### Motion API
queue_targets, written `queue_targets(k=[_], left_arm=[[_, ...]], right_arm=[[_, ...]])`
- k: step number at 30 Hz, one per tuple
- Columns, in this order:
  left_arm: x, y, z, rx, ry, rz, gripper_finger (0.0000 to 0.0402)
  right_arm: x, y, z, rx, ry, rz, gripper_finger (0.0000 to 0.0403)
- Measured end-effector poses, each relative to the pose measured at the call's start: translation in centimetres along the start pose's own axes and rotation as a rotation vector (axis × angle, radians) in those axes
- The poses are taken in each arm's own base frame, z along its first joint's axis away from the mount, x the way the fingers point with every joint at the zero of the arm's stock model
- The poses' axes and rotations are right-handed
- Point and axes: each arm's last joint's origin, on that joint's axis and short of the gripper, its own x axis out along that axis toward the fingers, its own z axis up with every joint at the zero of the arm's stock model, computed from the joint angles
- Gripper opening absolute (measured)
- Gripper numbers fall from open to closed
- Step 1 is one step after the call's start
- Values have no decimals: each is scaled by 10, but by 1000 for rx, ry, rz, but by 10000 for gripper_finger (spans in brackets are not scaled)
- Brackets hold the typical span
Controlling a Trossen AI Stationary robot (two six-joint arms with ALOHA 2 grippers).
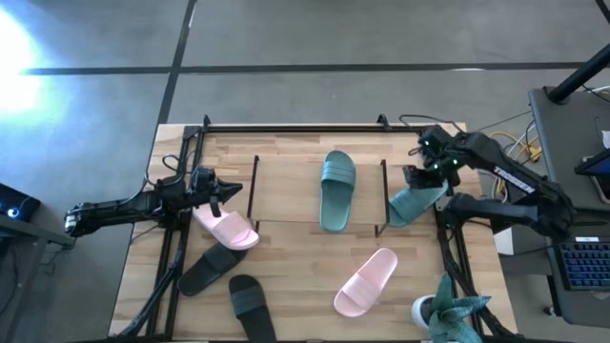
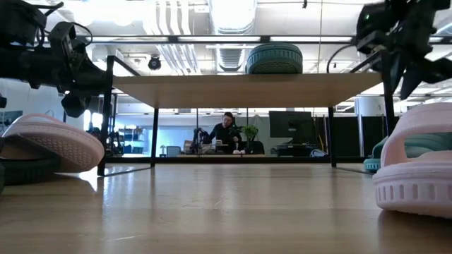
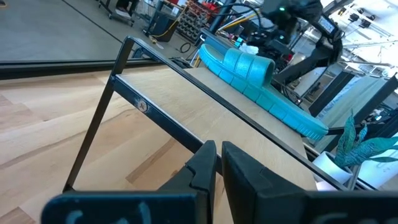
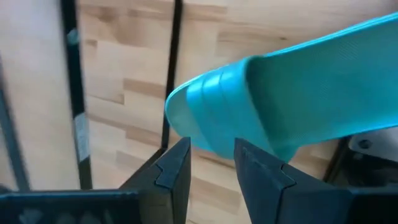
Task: Pick and place slides into the shelf
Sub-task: Put the green slipper on the shelf
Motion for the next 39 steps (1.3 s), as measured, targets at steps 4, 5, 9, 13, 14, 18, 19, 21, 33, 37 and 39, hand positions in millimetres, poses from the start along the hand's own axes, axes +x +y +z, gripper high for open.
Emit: queue_targets(k=[4, 5, 9, 13, 14, 18, 19, 21, 33, 37, 39], left_arm=[[0, 0, 0, 0, 0, 0, 12], [0, 0, 0, 0, 0, 0, 12], [0, 0, 0, 0, 0, -1, 12], [0, 0, 0, 0, 0, 0, 12], [0, 0, 0, 0, 0, 0, 12], [0, 0, 0, 0, 0, -1, 12], [0, 0, 0, 0, 0, 0, 12], [0, 0, 0, 0, 0, 0, 12], [0, 0, 0, 0, 0, -1, 12], [0, 0, 0, 0, 0, 0, 12], [0, 0, 0, 0, -1, 0, 12]], right_arm=[[8, -5, 17, -17, 49, -51, 114], [11, -6, 21, -14, 69, -53, 114], [25, -8, 38, 10, 168, -67, 114], [43, -8, 53, 60, 286, -72, 114], [47, -8, 56, 65, 317, -70, 114], [63, -8, 64, 70, 415, -60, 114], [65, -8, 66, 68, 428, -66, 114], [70, -9, 68, 59, 446, -86, 114], [64, -12, 67, -4, 370, -168, 114], [60, -12, 65, 10, 358, -143, 114], [62, -12, 65, 22, 374, -122, 114]])
